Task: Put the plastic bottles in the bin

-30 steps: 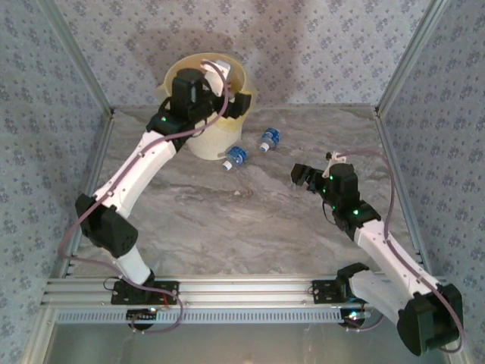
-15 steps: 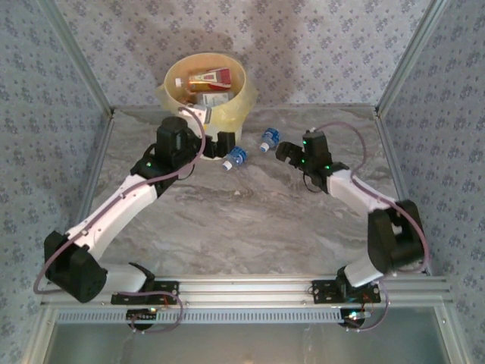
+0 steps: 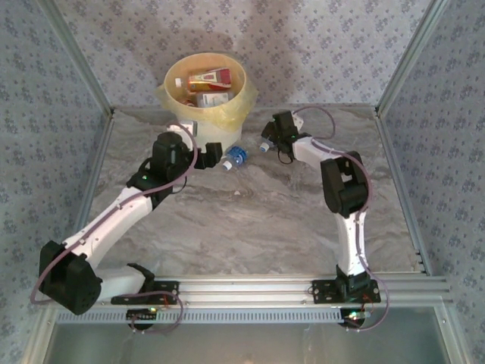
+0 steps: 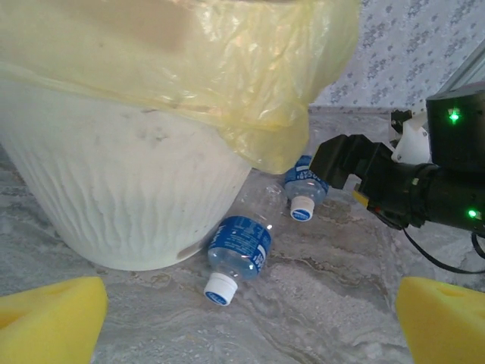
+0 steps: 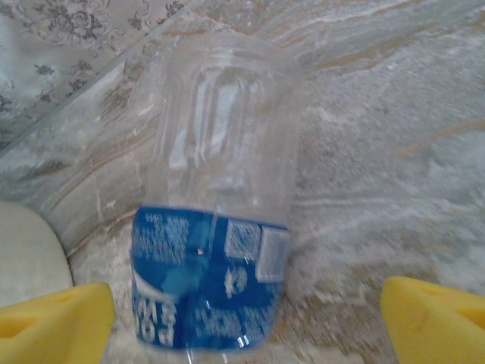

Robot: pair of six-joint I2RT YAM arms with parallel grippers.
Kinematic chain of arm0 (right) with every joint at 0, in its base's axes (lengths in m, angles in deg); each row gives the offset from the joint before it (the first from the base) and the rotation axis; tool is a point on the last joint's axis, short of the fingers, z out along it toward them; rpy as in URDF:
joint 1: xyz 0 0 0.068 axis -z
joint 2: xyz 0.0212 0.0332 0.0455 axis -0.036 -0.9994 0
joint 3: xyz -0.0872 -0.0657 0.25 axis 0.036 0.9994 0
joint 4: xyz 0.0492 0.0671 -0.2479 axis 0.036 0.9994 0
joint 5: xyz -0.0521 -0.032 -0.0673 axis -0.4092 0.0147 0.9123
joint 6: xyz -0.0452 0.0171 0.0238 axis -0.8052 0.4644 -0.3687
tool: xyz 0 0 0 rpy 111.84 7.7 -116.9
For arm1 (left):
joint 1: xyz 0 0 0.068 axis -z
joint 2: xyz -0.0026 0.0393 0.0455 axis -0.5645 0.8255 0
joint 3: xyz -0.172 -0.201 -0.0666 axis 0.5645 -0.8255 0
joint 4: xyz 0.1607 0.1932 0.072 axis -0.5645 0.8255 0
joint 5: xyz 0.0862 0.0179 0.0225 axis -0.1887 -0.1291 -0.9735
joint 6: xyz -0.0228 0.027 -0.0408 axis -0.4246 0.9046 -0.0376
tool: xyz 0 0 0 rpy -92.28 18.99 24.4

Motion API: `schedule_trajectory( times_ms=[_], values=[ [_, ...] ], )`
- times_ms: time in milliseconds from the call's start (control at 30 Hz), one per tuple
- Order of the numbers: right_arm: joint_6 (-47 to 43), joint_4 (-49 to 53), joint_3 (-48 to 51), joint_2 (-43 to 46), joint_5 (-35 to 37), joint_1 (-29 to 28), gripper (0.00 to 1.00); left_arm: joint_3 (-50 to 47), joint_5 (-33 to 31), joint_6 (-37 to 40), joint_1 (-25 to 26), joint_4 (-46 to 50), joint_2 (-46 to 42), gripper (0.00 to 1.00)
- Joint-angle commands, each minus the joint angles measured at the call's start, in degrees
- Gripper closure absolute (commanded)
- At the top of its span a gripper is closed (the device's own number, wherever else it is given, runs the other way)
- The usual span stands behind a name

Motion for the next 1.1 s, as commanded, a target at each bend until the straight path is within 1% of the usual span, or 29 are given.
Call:
schedule_trajectory(
  times_ms=[0, 200, 333, 433, 567, 600, 700, 833, 967, 1067],
  values=[
    [2.04, 7.66, -7.11, -4.46, 4.10, -0.65, 0.10, -1.44, -1.75, -0.97, -0.96, -2.57, -1.63, 0.02],
    [1.92, 12.93, -15.42, -10.92, 6.21, -1.03, 0.15, -2.55, -1.81, -2.48, -2.89, -3.27, -1.44, 0.02],
    [1.07, 14.39, -17.44, -12.40, 5.95, -1.09, 0.19, -2.66, -0.88, -2.38, -3.52, -3.27, -1.00, 0.02],
    [0.14, 13.59, -15.75, -11.12, 5.07, -1.03, 0.30, -2.47, 0.35, -1.80, -3.62, -3.11, -0.42, 0.02],
    [-3.79, 7.24, -7.98, -5.78, 4.37, -0.96, 0.44, -2.24, 2.09, -1.89, -3.71, -3.19, 0.35, 0.02],
    [-4.78, 5.77, -5.99, -4.14, 4.12, -0.98, 0.46, -2.15, 2.65, -1.98, -3.70, -3.31, 0.46, 0.02],
    [-8.17, -0.53, 2.63, 2.68, 3.61, -1.15, 0.48, -1.78, 5.55, -2.16, -3.71, -3.78, 1.08, 0.02],
    [-13.69, -9.32, 17.26, 14.94, -2.71, -2.03, 0.49, 0.18, 11.55, -3.91, -3.62, -3.54, 3.51, 0.02],
    [-17.68, -14.38, 31.42, 28.07, -10.16, -3.59, 0.48, 3.34, 16.35, -8.99, -3.38, -2.88, 7.72, 0.02],
    [-20.30, -16.87, 39.18, 36.95, -13.93, -5.61, 0.49, 6.18, 19.07, -13.62, -2.68, -2.74, 11.53, 0.02]
  ],
)
